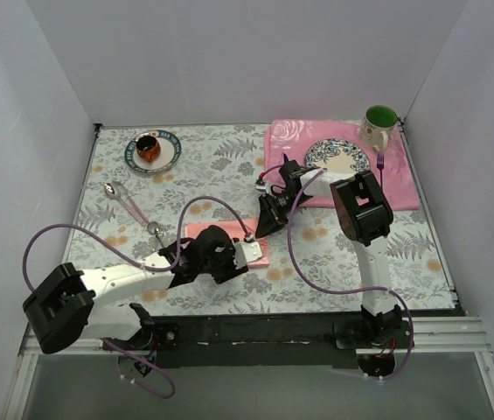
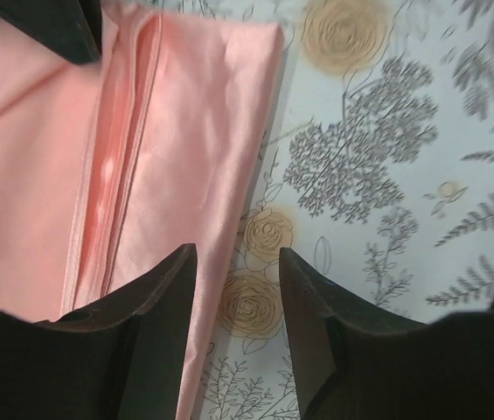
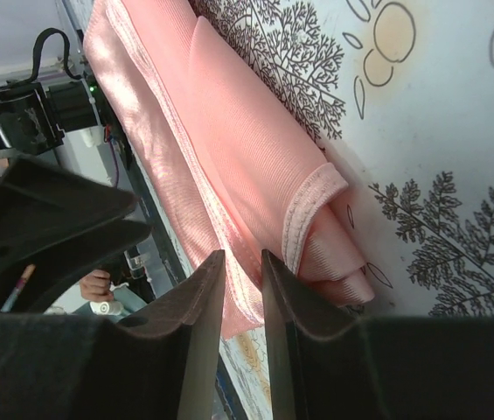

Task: Fold the napkin into a case and place the utensils inside
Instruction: Smooth out the 2/3-rectangle-folded napkin.

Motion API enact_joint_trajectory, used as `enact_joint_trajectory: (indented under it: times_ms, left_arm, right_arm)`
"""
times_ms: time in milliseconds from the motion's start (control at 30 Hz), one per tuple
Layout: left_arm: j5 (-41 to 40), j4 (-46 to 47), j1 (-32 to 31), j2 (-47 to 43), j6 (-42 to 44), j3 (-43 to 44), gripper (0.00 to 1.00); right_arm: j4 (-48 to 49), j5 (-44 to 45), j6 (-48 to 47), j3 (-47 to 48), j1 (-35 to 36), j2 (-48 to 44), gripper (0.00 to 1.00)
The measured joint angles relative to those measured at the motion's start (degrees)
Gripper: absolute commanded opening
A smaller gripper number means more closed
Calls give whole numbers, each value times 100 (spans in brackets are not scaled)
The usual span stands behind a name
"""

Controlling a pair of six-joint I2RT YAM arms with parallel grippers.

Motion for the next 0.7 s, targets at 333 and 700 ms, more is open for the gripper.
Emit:
enact_joint_trajectory:
  times_ms: [333, 700]
  left_arm:
    - [-1578, 894, -1095, 680, 656, -518, 29]
    - [-2310, 2050, -1235, 1488, 820, -409, 10]
  right_arm:
    - [-2, 52, 31, 0, 0, 0, 31]
    - [-4, 68, 26, -2, 0, 0, 30]
